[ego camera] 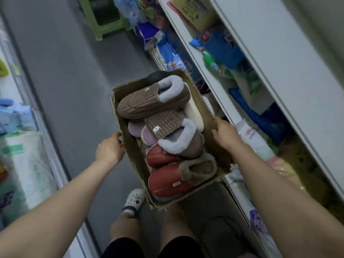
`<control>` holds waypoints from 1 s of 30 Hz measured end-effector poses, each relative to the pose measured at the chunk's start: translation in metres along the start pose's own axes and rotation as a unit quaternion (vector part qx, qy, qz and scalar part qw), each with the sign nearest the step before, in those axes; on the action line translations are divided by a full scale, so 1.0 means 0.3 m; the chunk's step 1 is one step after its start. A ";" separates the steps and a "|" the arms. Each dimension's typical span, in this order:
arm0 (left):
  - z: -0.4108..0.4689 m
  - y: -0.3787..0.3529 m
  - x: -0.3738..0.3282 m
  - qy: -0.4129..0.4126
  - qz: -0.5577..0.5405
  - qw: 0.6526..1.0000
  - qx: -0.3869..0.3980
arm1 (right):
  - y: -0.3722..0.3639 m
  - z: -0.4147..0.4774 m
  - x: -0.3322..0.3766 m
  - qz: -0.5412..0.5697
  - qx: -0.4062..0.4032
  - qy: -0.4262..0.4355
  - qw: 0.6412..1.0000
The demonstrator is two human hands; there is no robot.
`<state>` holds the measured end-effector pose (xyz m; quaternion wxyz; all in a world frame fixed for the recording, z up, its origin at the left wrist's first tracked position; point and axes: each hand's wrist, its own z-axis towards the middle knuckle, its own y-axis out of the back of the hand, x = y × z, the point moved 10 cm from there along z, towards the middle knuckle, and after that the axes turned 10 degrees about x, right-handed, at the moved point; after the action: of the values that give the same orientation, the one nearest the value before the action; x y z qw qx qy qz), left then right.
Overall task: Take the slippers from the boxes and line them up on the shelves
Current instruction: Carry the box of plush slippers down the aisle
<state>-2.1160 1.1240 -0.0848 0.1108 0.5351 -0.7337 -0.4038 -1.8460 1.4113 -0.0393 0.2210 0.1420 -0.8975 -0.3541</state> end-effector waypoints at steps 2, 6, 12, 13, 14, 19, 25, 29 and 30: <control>-0.044 0.041 -0.046 -0.050 0.058 0.997 0.001 | 0.007 -0.128 0.009 -0.002 -0.030 0.008 1.000; -0.198 0.116 -0.207 -0.195 0.141 0.970 -0.029 | -0.010 -0.422 0.020 -0.020 -0.097 0.015 0.995; -0.590 0.069 -0.512 -0.456 0.239 0.857 -0.020 | -0.143 -0.902 -0.017 -0.010 -0.198 -0.031 0.980; -0.673 0.037 -0.552 -0.499 0.255 0.828 -0.013 | -0.178 -0.981 -0.035 0.004 -0.208 -0.050 0.977; -0.757 -0.004 -0.585 -0.538 0.277 0.796 -0.004 | -0.215 -1.062 -0.057 0.021 -0.216 -0.074 0.973; -1.182 -0.233 -0.693 -0.686 0.344 0.640 0.026 | -0.418 -1.497 -0.168 0.059 -0.298 -0.178 0.936; -1.671 -0.578 -0.738 -0.795 0.354 0.485 0.083 | -0.753 -1.971 -0.340 0.118 -0.365 -0.297 0.874; -1.986 -0.863 -0.723 -0.824 0.363 0.417 0.128 | -0.989 -2.277 -0.459 0.169 -0.410 -0.359 0.821; -2.067 -0.938 -0.712 -0.829 0.366 0.401 0.135 | -1.047 -2.355 -0.492 0.176 -0.417 -0.374 0.809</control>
<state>-1.4652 0.9885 0.1751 -0.4880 -0.3734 -0.6368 -0.4657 -1.3366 0.8446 0.1578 -0.0354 -0.2681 -0.6865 -0.6749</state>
